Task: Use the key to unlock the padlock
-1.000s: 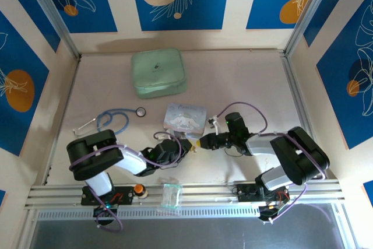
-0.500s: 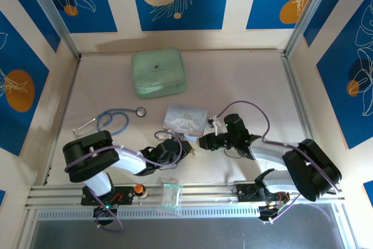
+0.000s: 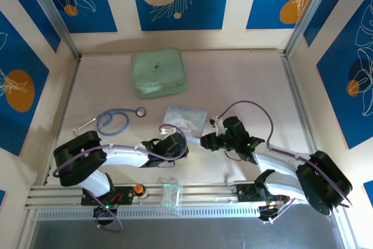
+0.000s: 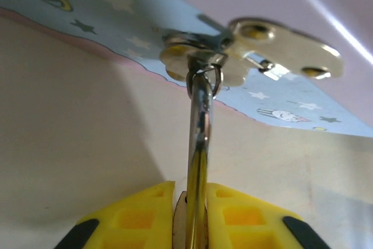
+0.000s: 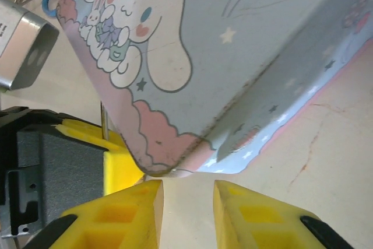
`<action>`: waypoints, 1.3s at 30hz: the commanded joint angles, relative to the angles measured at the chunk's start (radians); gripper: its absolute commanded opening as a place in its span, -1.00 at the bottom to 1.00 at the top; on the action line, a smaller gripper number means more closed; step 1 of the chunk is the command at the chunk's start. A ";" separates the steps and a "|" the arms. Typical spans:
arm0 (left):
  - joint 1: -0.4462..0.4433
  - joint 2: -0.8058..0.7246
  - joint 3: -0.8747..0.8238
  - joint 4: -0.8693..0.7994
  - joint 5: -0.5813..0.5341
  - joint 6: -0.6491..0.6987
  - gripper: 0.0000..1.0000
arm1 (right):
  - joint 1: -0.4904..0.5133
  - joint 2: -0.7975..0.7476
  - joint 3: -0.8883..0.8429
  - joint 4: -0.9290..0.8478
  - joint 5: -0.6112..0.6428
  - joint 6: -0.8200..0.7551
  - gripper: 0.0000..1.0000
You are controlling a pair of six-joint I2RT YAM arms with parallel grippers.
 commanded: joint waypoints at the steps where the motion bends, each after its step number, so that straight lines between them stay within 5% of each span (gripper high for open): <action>1: 0.017 0.014 0.024 -0.258 -0.033 0.090 -0.63 | 0.004 -0.017 0.016 -0.040 0.037 -0.017 -0.44; 8: 0.016 0.052 0.078 -0.323 -0.051 0.133 -0.63 | 0.010 -0.048 0.012 -0.021 0.007 -0.025 -0.43; 12: 0.017 0.070 0.122 -0.398 -0.080 0.160 -0.63 | 0.026 -0.059 -0.002 0.020 -0.037 -0.026 -0.20; 26: 0.009 0.155 0.241 -0.630 -0.218 0.192 -0.65 | 0.081 -0.018 -0.007 0.066 0.026 -0.019 -0.27; 39: -0.004 0.185 0.258 -0.668 -0.258 0.195 -0.60 | 0.073 -0.012 -0.024 0.074 0.065 0.011 -0.27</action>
